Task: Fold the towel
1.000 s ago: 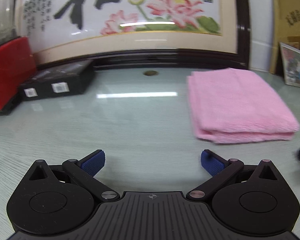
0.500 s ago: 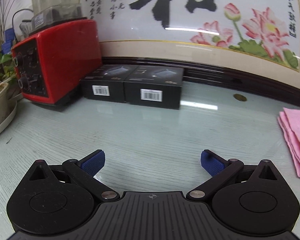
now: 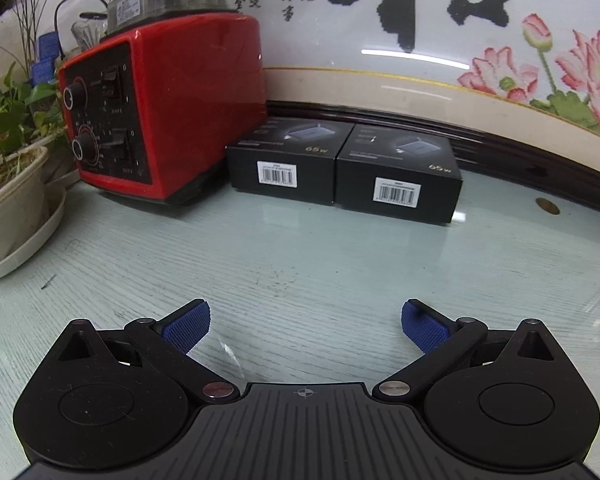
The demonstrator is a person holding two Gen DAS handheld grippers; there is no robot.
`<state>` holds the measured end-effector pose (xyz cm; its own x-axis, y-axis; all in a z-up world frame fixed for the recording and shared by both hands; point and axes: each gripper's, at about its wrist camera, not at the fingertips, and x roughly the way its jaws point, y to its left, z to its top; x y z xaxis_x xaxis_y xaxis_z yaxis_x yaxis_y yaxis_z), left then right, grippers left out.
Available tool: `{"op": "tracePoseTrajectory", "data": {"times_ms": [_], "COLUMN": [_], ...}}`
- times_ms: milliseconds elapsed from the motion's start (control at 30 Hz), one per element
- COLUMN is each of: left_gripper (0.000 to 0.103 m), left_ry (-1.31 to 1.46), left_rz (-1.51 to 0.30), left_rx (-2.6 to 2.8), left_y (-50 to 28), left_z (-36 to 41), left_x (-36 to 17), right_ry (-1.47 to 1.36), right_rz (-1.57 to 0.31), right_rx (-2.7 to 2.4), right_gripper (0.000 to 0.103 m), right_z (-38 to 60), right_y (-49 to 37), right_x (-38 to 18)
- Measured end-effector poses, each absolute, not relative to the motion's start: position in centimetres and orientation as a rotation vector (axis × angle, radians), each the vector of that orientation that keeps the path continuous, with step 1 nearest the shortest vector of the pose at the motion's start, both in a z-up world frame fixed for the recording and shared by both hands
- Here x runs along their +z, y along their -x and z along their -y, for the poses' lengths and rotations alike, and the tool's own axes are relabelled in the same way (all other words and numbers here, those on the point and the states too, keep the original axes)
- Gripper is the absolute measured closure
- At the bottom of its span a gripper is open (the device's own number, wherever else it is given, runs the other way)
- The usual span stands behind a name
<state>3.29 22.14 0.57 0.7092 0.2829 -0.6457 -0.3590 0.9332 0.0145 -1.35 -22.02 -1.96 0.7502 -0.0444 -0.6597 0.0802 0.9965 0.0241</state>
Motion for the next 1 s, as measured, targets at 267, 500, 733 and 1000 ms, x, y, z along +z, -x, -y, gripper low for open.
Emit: {"op": "tracePoseTrajectory", "data": {"times_ms": [267, 500, 733, 1000], "left_gripper": [0.000, 0.000, 0.000, 0.000], "left_ry": [0.123, 0.123, 0.114, 0.116], "left_rz": [-0.705, -0.707, -0.697, -0.701], "left_rx": [0.363, 0.362, 0.345, 0.344], "left_y": [-3.2, -3.3, -3.3, -3.3], "left_z": [-22.7, -23.0, -23.2, -23.2], "left_x": [0.2, 0.2, 0.0, 0.0], "right_ry": [-0.052, -0.052, -0.051, -0.103], "right_rz": [-0.719, -0.719, -0.719, -0.700], "right_rx": [-0.068, -0.068, -0.065, -0.092], "right_gripper": [0.000, 0.000, 0.000, 0.000], "right_z": [22.0, 22.0, 22.0, 23.4], "right_y": [1.3, 1.3, 1.4, 1.7], "right_x": [-2.0, -1.9, -1.9, -1.6]}}
